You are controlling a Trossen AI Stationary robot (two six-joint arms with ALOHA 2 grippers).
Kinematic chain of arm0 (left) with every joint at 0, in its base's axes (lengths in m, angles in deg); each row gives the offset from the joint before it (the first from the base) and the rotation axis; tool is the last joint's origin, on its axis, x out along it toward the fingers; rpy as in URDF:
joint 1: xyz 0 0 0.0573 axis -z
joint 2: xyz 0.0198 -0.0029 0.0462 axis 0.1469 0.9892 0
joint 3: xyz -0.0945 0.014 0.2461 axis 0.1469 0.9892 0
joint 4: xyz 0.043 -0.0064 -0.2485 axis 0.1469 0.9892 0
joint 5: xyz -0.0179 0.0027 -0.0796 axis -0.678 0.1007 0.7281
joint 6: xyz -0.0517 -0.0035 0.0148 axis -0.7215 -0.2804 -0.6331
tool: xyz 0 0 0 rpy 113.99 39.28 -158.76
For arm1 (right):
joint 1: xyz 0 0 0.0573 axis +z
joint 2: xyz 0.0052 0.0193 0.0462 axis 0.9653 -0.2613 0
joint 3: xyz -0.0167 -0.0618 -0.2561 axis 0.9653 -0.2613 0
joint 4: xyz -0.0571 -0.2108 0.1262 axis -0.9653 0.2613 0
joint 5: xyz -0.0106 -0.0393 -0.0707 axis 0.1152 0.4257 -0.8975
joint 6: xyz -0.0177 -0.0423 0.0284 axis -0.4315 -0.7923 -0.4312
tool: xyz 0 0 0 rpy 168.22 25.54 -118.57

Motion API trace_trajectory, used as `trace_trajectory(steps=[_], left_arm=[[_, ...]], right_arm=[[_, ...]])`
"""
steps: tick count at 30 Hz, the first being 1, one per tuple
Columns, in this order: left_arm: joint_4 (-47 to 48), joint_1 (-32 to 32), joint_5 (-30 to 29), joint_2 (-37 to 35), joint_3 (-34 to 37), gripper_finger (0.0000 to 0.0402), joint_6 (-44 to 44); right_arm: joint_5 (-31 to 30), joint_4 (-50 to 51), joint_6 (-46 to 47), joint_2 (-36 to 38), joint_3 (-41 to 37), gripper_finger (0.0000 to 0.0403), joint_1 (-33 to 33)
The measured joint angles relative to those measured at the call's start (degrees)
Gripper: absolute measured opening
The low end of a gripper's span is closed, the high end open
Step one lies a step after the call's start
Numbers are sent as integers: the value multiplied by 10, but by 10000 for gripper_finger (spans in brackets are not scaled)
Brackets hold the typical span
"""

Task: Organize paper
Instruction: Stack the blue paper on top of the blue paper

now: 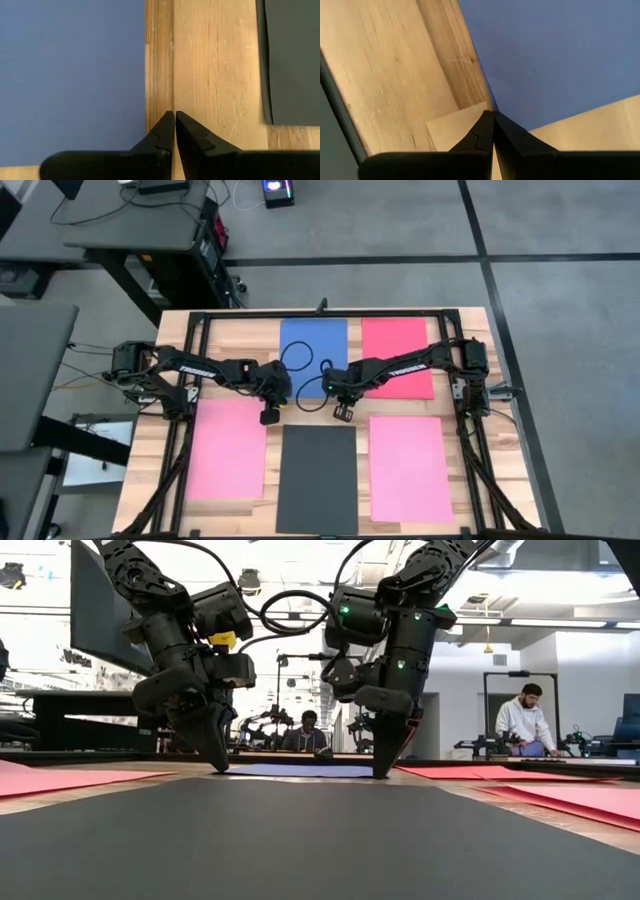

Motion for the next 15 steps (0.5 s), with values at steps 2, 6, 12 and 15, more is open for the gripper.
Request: trace_trajectory(steps=[2,6,12,15], left_arm=[[0,0,0,0,0,0,0],[0,0,0,0,0,0,0],[0,0,0,0,0,0,0],[1,0,0,0,0,0,0]], right_arm=[[0,0,0,0,0,0,0],[0,0,0,0,0,0,1],[0,1,0,1,5,0,3],[0,7,-1,1,10,0,4]])
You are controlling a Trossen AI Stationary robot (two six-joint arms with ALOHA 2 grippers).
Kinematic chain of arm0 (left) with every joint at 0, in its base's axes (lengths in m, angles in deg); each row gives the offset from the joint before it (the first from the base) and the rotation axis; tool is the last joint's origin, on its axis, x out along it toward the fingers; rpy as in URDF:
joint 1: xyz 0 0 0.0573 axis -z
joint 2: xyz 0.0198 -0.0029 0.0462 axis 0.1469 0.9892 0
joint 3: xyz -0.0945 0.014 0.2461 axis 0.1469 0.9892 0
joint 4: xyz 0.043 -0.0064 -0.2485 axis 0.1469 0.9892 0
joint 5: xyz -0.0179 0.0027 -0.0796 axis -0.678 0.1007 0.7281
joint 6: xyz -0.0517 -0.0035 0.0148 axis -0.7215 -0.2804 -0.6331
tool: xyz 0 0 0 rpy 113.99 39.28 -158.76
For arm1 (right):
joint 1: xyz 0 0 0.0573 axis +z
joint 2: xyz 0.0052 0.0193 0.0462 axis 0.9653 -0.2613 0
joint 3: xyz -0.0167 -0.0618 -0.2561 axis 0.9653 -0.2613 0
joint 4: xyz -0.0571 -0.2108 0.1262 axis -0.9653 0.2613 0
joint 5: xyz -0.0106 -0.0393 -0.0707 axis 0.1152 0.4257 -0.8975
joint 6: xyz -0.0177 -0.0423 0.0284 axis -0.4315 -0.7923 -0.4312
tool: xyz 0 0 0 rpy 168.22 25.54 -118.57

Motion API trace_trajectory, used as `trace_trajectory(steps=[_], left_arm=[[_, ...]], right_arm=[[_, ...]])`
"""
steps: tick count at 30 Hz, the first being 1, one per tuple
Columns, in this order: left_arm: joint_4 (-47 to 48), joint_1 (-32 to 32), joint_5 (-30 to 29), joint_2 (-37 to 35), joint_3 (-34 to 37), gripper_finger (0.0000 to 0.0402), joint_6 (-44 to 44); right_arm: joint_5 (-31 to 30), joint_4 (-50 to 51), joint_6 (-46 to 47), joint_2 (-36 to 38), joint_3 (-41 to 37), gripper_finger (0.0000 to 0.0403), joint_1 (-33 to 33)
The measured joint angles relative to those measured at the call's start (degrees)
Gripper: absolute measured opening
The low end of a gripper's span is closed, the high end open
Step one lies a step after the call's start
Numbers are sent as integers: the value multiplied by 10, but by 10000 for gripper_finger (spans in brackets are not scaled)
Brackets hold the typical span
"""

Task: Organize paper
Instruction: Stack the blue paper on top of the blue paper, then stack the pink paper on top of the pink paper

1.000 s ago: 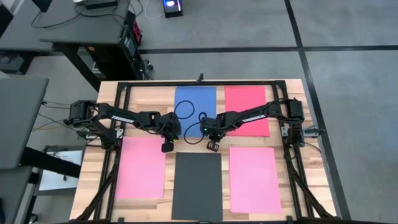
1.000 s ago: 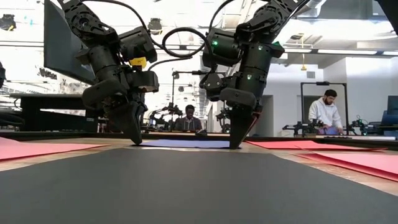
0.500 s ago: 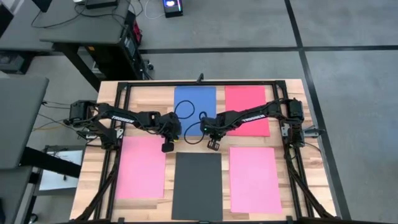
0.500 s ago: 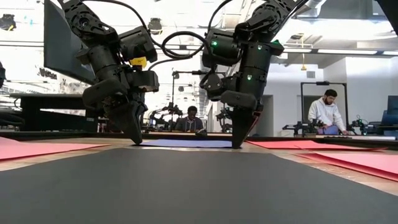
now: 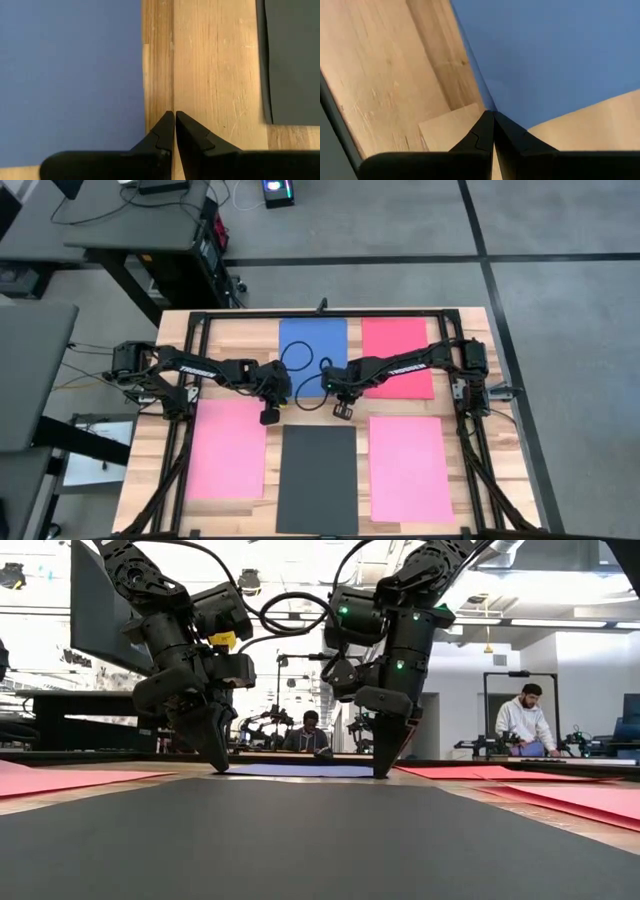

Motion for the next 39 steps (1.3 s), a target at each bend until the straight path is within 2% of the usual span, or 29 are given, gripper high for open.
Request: trace_trajectory(steps=[11,18,26,32,34,39], left_arm=[[5,0,0,0,0,0,5],[70,28,-2,-10,-23,0,2],[108,131,-107,-95,-47,0,-5],[139,242,-184,-167,-47,0,-73],[144,285,-205,-174,-47,0,-101],[145,383,-212,-152,-47,0,-169]], right_arm=[[1,38,0,1,33,0,24],[0,76,0,1,72,0,44],[-74,77,-20,32,94,0,94],[-91,57,-20,59,94,0,133],[-91,35,-23,59,94,0,150],[-83,22,-31,59,93,0,188]])
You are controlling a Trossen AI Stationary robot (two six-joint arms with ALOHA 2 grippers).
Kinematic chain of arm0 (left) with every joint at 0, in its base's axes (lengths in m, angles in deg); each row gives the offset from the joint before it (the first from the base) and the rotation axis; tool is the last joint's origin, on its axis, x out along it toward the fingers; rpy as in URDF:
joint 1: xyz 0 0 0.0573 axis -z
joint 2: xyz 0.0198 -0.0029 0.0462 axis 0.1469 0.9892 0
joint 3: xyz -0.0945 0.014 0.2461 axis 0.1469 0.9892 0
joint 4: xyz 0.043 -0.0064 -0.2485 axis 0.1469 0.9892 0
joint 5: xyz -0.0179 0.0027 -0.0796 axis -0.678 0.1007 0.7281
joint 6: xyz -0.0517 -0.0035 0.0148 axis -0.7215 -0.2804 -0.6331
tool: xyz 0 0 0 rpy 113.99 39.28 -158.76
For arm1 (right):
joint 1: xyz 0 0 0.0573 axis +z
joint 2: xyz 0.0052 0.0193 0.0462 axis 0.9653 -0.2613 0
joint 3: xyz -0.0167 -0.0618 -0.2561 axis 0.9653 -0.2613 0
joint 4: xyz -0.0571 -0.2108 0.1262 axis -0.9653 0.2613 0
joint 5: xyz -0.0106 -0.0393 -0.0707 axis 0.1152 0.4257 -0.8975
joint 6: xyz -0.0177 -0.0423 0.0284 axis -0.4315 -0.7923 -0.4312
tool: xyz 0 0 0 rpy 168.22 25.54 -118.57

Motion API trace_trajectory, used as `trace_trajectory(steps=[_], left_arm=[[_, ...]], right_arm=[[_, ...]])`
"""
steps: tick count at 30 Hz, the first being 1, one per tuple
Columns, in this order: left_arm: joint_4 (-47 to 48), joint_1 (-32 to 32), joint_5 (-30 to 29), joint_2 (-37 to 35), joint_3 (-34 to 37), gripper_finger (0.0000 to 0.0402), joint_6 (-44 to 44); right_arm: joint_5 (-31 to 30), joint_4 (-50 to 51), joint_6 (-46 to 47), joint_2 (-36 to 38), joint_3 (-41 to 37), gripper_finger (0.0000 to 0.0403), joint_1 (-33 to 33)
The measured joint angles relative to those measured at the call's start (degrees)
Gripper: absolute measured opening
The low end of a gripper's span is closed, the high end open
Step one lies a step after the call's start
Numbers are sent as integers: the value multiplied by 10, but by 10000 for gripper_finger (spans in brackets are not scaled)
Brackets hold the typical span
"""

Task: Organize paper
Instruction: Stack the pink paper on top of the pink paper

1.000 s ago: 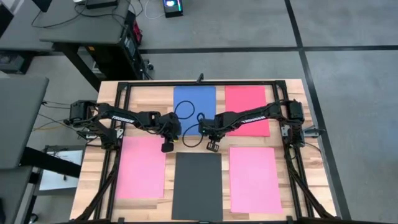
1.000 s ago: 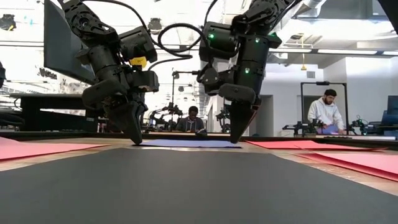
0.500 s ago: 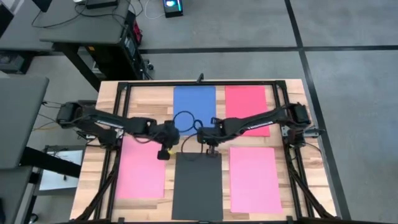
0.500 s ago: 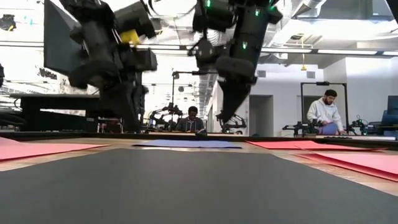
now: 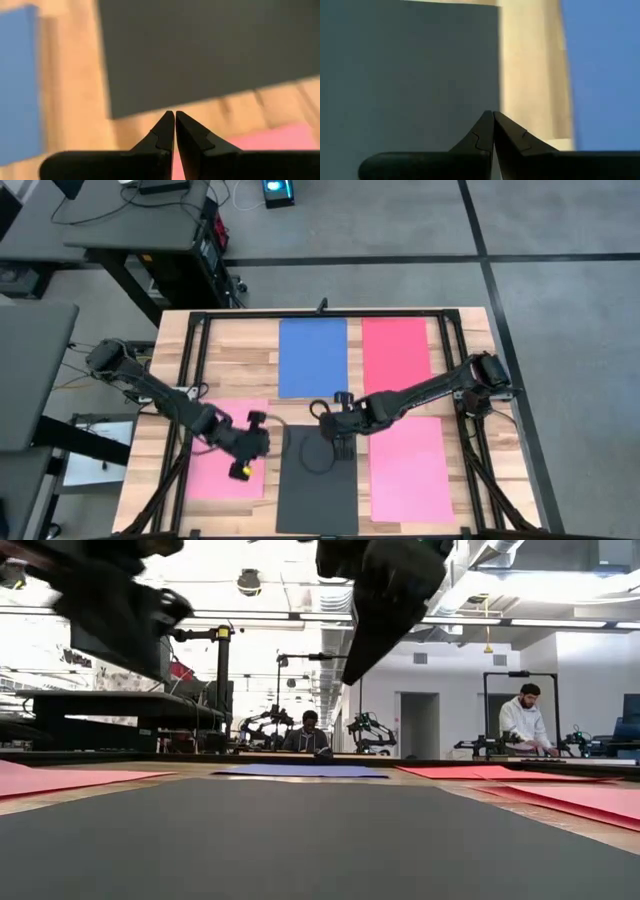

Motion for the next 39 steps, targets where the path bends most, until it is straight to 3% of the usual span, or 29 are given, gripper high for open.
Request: trace_trajectory(steps=[4,10,16,22,39], left_arm=[[-5,59,0,35,0,0,-57],[-32,120,-15,77,0,0,-140],[-76,163,-61,84,0,0,-179],[-86,178,-90,84,0,0,-225],[-116,179,-138,86,0,0,-271]], right_arm=[[38,-32,44,-1,-2,0,26],[80,-177,118,-1,-38,0,54],[90,-186,155,-32,-51,0,74],[114,-201,158,-88,-39,0,92],[116,-201,211,-105,-38,0,87]])
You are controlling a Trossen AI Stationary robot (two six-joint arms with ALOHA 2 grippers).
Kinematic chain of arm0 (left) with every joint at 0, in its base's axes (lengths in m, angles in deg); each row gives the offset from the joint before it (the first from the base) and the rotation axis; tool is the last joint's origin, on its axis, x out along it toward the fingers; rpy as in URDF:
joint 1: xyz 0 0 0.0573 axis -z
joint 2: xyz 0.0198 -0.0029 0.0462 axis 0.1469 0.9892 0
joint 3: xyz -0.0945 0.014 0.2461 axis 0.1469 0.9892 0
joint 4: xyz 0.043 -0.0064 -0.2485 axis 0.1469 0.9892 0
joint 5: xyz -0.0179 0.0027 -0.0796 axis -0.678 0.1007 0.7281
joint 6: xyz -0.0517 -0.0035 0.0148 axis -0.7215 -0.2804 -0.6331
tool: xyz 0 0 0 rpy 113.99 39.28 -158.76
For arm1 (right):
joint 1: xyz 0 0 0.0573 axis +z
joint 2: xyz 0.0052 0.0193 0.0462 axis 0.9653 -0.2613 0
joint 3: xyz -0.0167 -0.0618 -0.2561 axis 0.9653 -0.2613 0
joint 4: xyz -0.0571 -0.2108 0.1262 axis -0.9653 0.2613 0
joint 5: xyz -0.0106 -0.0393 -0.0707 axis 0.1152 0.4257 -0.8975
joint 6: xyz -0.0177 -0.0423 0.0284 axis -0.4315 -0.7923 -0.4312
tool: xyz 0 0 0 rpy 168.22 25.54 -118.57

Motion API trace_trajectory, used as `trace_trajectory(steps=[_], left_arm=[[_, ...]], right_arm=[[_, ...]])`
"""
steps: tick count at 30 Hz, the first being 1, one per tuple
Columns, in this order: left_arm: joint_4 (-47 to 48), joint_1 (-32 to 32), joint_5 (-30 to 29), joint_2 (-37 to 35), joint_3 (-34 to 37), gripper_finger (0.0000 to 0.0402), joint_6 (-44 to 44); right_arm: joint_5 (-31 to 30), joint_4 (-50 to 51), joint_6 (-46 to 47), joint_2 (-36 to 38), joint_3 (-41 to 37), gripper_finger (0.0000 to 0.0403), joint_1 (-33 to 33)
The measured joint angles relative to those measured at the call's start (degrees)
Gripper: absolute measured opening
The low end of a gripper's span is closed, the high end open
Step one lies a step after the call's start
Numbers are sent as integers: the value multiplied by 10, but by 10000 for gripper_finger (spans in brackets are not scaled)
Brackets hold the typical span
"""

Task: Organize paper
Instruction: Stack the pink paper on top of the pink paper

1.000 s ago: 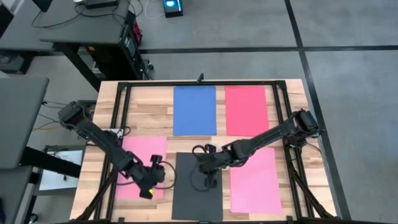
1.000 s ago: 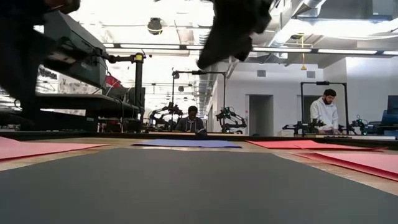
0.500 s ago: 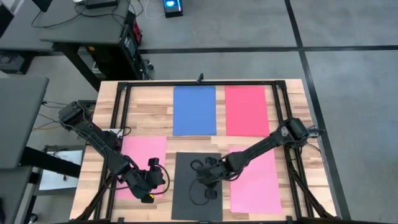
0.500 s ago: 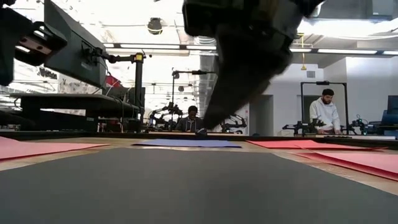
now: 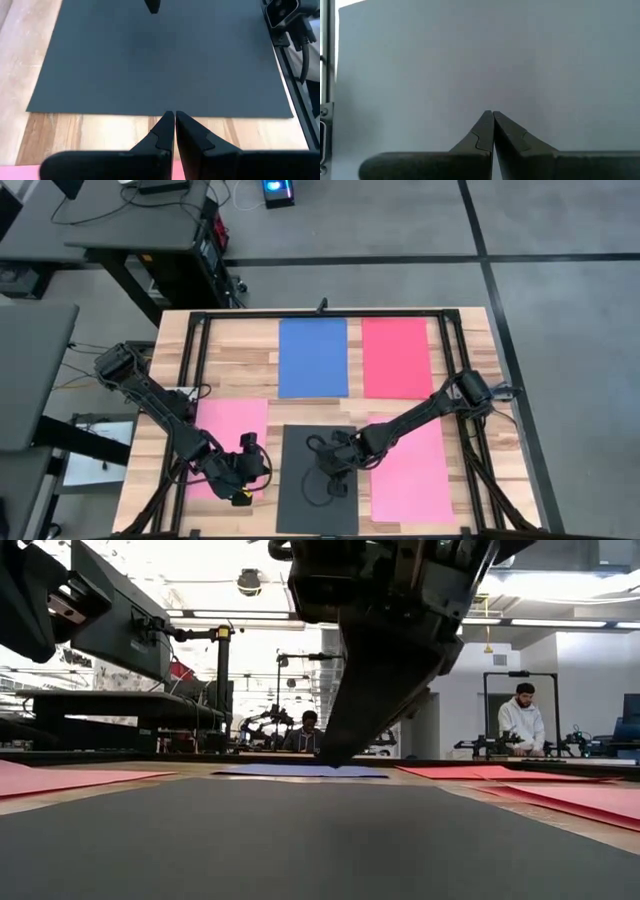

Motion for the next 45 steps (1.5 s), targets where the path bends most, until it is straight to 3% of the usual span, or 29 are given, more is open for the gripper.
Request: trace_trajectory(steps=[35,45], left_arm=[[5,-1,-8,0,0,0,9],[5,-1,-9,0,0,0,11]], right_arm=[[-15,26,-1,-24,-1,0,-41],[-15,56,-20,-26,47,0,-32]])
